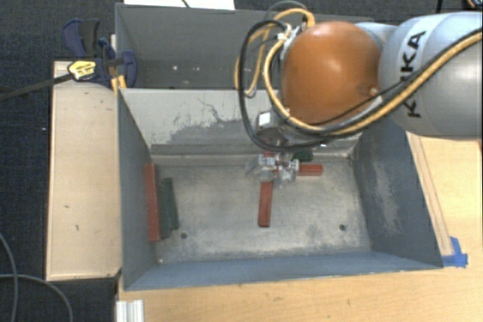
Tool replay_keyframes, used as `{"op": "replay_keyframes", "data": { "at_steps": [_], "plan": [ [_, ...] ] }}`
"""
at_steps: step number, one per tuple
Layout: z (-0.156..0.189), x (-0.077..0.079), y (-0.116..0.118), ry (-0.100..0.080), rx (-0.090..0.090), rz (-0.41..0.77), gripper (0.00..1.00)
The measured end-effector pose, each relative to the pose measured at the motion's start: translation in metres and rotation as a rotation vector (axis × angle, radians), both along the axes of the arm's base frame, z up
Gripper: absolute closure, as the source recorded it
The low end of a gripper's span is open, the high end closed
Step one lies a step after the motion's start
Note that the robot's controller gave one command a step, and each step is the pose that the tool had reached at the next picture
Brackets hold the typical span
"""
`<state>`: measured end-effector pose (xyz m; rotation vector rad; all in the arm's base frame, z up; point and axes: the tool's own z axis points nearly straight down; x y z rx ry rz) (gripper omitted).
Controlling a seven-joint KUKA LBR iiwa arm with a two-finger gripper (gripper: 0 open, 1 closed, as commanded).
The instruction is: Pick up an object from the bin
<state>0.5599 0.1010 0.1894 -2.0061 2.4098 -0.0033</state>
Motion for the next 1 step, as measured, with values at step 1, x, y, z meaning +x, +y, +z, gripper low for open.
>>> {"op": "replay_keyframes", "data": {
  "at_steps": [1],
  "plan": [
    [0.0232,0.0132,-0.0141,0.001,-0.001,0.109,1.00]
  ]
}}
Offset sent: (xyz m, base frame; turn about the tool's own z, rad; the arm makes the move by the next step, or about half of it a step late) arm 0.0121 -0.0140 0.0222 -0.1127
